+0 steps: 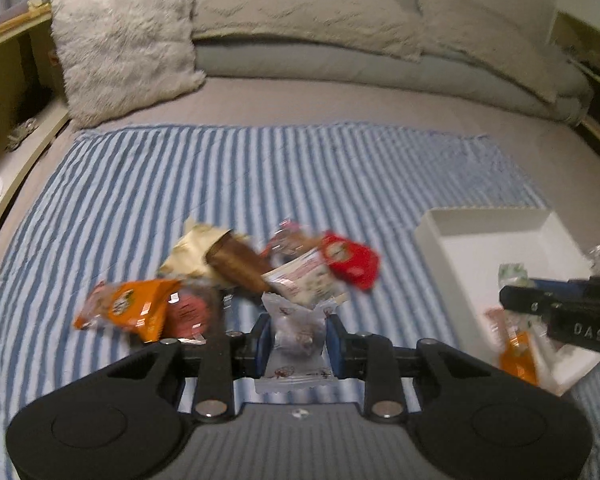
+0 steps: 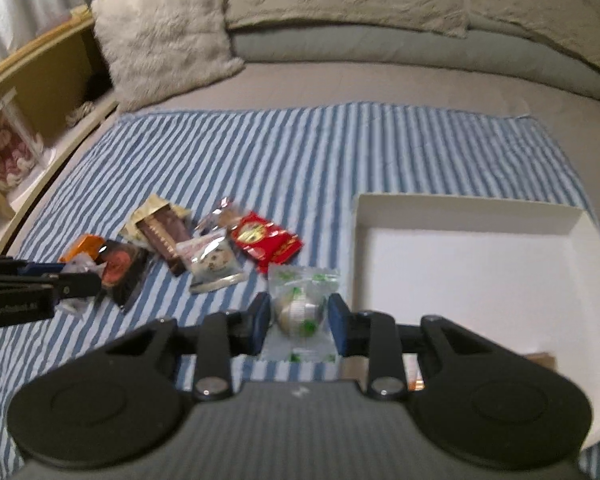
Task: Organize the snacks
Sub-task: 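Carry the candy and clear-wrapped treat over the white tray with both tools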
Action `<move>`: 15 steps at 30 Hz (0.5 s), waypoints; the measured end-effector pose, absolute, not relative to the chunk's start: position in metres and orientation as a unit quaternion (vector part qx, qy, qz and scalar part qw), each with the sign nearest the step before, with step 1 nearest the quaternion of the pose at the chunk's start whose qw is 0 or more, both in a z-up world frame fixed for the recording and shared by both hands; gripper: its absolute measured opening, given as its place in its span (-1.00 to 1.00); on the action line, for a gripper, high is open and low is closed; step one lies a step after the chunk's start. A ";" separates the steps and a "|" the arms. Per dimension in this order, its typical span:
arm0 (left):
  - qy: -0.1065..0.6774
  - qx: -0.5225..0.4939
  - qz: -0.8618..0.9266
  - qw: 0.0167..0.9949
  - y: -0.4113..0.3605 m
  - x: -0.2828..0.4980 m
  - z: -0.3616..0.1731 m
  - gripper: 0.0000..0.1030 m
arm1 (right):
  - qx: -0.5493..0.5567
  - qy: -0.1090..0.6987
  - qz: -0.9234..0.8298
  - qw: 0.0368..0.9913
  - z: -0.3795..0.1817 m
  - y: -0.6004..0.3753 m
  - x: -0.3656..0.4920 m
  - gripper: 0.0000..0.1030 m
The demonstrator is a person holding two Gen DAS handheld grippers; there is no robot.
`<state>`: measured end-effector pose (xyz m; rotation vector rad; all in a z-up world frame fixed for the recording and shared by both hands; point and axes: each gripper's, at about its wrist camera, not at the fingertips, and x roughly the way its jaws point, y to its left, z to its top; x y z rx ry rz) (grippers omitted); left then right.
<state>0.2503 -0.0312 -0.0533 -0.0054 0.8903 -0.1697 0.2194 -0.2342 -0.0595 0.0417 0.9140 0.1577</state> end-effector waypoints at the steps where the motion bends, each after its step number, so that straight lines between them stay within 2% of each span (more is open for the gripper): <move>1: 0.426 -0.007 -0.086 0.901 -0.037 0.249 -0.052 -0.40 | 0.023 0.438 0.072 0.896 -0.059 -0.240 0.217 -0.29; 15: 0.416 -0.035 -0.149 0.896 -0.122 0.251 -0.056 -0.40 | 0.039 0.426 0.019 0.904 -0.061 -0.303 0.199 -0.29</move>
